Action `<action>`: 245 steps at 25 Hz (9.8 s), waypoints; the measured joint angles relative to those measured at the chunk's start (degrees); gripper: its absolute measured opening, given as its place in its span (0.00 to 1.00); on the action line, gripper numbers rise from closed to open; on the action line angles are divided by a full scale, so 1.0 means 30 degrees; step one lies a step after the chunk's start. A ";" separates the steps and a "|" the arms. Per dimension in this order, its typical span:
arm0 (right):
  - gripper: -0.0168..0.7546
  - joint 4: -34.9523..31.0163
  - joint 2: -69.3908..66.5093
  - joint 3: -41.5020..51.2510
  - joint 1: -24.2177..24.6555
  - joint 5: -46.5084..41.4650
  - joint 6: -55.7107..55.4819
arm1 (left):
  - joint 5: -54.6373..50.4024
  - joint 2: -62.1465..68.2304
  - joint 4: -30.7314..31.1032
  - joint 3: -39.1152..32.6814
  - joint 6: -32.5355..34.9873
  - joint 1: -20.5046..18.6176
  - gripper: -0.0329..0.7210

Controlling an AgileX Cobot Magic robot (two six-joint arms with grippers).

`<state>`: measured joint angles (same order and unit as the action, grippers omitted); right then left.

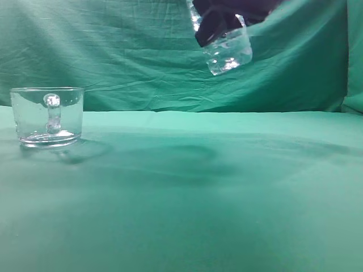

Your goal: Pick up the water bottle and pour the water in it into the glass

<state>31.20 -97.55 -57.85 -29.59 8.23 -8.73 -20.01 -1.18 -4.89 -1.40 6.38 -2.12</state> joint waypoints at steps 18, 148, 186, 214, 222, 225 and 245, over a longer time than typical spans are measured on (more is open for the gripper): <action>0.34 0.7977 -0.6319 -0.8944 -0.4375 -0.7773 0.0000 | 0.0000 0.0000 0.0000 0.0000 0.0000 0.0000 0.04; 0.30 0.4470 -0.0607 0.7837 0.8054 1.4947 -0.3665 | 0.0000 0.0000 0.0000 0.0000 0.0000 -0.0032 0.04; 0.89 0.1502 -0.1291 0.7687 0.8054 1.9099 -0.4246 | 0.0000 0.0000 0.0000 0.0000 0.0000 -0.0032 0.04; 0.02 1.5277 2.1925 0.7984 0.8054 0.8320 -1.7046 | 0.0000 0.0000 0.0000 0.0000 0.0000 -0.0032 0.04; 0.02 1.6402 2.4543 0.7984 0.8054 0.5420 -2.3654 | 0.0000 0.0000 0.0000 0.0000 0.0000 -0.0032 0.04; 0.02 1.6363 2.4782 0.7984 0.8054 0.2847 -2.5134 | 0.0000 0.0000 0.0000 0.0000 0.0000 -0.0032 0.04; 0.02 -0.6828 2.5758 1.3133 0.8054 -0.6559 0.0561 | 0.0000 0.0000 0.0000 0.0000 0.0000 -0.0032 0.04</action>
<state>10.72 -20.28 -18.45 -5.42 -11.45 -7.05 -20.01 -1.18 -4.89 -1.40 6.38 -2.22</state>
